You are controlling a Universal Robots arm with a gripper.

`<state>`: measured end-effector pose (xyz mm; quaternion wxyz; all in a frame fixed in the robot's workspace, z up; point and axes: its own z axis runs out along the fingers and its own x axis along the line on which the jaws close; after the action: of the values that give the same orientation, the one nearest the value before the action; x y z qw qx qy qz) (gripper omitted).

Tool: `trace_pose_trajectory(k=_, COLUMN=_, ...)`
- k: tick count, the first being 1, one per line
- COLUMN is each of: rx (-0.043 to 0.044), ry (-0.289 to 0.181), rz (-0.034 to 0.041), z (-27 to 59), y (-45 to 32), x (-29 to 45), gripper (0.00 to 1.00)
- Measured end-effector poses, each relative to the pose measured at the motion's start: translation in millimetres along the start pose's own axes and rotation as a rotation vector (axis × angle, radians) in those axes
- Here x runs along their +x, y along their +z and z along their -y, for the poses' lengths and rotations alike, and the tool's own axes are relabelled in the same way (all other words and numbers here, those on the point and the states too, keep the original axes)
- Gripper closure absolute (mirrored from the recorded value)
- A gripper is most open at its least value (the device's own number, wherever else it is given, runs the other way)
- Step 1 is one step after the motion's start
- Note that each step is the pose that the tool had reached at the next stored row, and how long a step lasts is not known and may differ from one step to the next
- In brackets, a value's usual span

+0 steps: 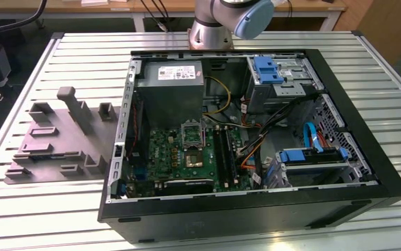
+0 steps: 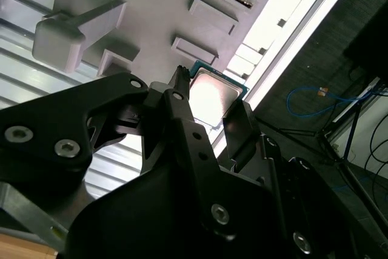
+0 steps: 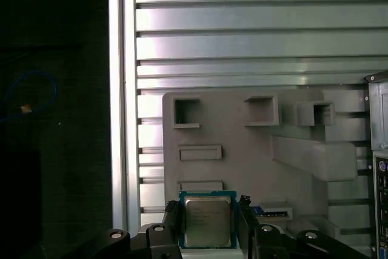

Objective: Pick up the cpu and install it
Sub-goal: 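Pick up the cpu and move it towards the insertion slot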

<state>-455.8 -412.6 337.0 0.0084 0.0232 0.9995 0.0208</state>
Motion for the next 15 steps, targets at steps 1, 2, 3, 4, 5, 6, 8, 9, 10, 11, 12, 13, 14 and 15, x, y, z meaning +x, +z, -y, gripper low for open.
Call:
trace_pose_trajectory(k=1, rx=0.0, ry=0.0, rz=0.0, z=0.0, y=-0.2, x=0.0, gripper=0.53)
trace_pose_trajectory(k=2, rx=-0.0001, ry=0.0, rz=0.0001, z=0.0, y=-0.3, x=0.0, gripper=0.53)
trace_pose_trajectory(k=3, rx=-0.0001, ry=0.0, rz=0.0002, z=0.0, y=-0.3, x=0.0, gripper=0.53)
trace_pose_trajectory(k=4, rx=-0.0001, ry=0.0, rz=0.0001, z=-0.1, y=-1.3, x=0.0, gripper=0.53)
trace_pose_trajectory(k=5, rx=0.0, ry=0.0, rz=0.0, z=-0.2, y=-1.4, x=0.0, gripper=0.53)
trace_pose_trajectory(k=6, rx=0.0, ry=0.0, rz=0.0, z=-0.2, y=-1.4, x=0.0, gripper=0.53)
trace_pose_trajectory(k=8, rx=0.0, ry=0.0, rz=0.0, z=-0.3, y=-1.4, x=0.1, gripper=0.53)
trace_pose_trajectory(k=9, rx=0.0, ry=0.0, rz=0.0, z=-0.2, y=-1.4, x=0.1, gripper=0.53)
trace_pose_trajectory(k=10, rx=0.0, ry=0.0, rz=0.0, z=-0.2, y=-1.7, x=0.2, gripper=0.53)
trace_pose_trajectory(k=11, rx=0.0, ry=0.0, rz=0.0, z=-0.2, y=-1.7, x=0.6, gripper=0.53)
trace_pose_trajectory(k=12, rx=0.0, ry=0.0, rz=0.0, z=-0.2, y=-1.7, x=0.6, gripper=0.53)
trace_pose_trajectory(k=13, rx=0.0, ry=0.0, rz=0.0, z=-0.2, y=-1.7, x=0.6, gripper=0.53)
trace_pose_trajectory(k=14, rx=0.0, ry=0.0, rz=0.0, z=-0.2, y=-1.7, x=0.6, gripper=0.53)
trace_pose_trajectory(k=15, rx=0.0, ry=0.0, rz=0.0, z=-0.2, y=-1.7, x=0.6, gripper=0.53)
